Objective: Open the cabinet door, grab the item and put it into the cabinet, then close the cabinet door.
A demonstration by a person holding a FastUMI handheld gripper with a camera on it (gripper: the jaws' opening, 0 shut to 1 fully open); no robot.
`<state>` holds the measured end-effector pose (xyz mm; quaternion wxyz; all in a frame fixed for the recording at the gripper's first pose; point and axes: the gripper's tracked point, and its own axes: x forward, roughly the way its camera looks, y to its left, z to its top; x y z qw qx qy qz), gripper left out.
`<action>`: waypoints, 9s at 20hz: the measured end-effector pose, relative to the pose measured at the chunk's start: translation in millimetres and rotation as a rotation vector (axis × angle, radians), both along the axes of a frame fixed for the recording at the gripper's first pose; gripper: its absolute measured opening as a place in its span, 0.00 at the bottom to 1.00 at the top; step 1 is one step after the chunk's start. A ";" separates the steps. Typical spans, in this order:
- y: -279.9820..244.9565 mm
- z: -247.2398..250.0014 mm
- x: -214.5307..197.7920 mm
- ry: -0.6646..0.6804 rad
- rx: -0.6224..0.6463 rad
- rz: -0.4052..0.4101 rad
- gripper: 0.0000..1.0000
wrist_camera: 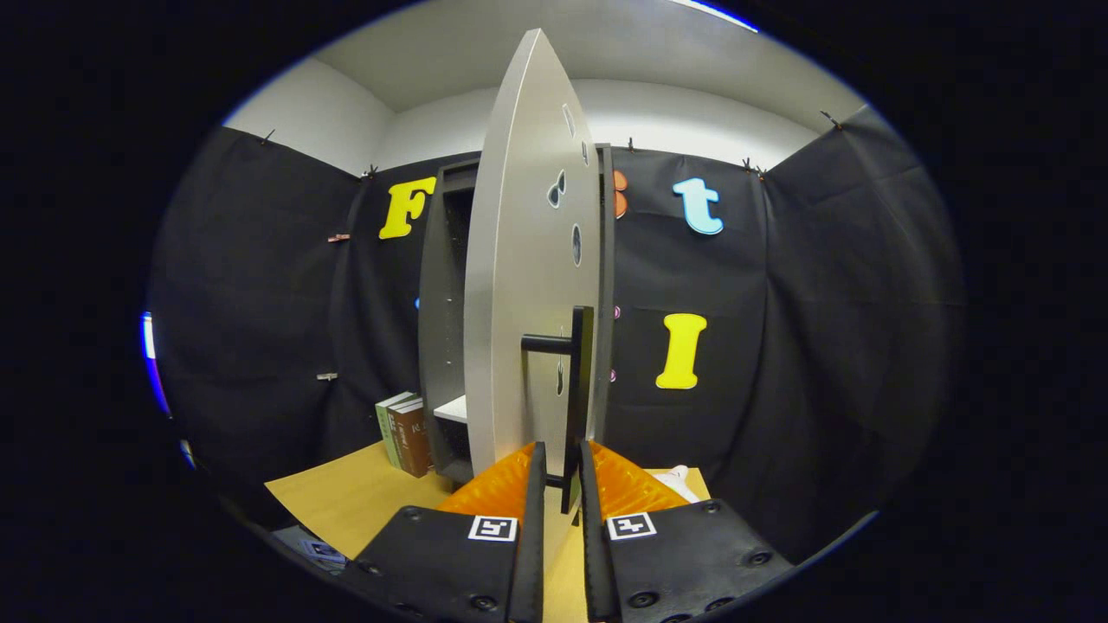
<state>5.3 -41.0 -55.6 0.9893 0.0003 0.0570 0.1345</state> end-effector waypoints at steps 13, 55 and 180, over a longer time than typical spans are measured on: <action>51.2 -34.0 -40.6 0.094 -0.022 0.193 0.20; 76.4 -298.4 -112.5 1.026 -0.222 -0.164 0.53; -74.5 172.5 -11.5 -0.040 0.093 0.137 0.96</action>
